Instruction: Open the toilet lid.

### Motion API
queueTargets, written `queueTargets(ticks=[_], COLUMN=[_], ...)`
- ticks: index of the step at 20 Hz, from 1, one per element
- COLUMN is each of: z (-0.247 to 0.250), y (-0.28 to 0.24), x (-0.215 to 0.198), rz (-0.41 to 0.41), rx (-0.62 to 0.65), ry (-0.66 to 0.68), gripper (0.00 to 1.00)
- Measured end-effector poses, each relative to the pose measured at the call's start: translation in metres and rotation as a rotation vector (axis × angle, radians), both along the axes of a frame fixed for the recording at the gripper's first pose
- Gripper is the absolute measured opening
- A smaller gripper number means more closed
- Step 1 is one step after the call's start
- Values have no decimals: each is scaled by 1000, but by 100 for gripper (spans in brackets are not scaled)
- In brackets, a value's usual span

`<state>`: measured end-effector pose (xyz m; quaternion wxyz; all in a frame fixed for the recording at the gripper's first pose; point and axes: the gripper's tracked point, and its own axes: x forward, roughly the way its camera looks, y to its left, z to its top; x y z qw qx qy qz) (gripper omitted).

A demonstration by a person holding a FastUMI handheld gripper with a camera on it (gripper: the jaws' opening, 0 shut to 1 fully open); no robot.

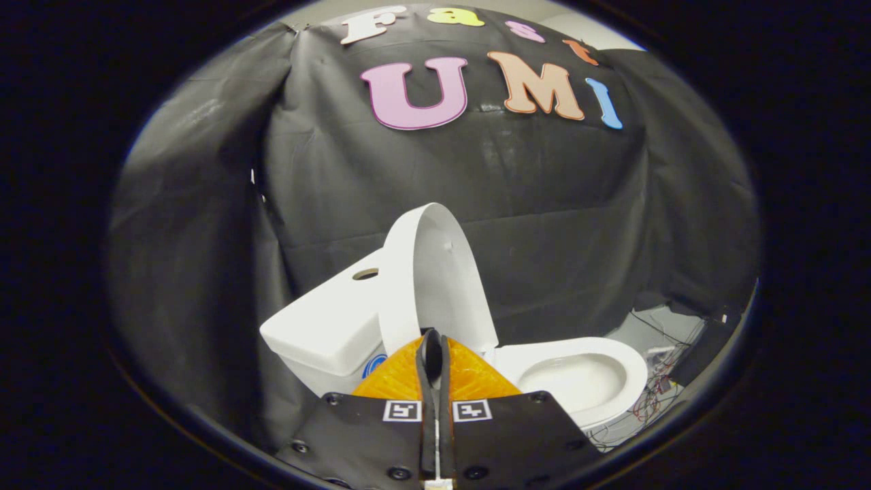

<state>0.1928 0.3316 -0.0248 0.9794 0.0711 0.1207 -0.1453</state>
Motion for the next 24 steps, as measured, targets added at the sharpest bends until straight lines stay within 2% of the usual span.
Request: queueTargets(ticks=[4,6,12,15,18,24], z=[-6,-7,-20,-22,-18,-7], y=[10,17,41,45,44,12], x=[6,8,6,-4,-17,-42], rz=[22,55,177,215,243,215], rx=[-17,-22,-20,-17,-13,-23], ry=[0,6,72,77,84,72], gripper=[2,18,86,98,98,98])
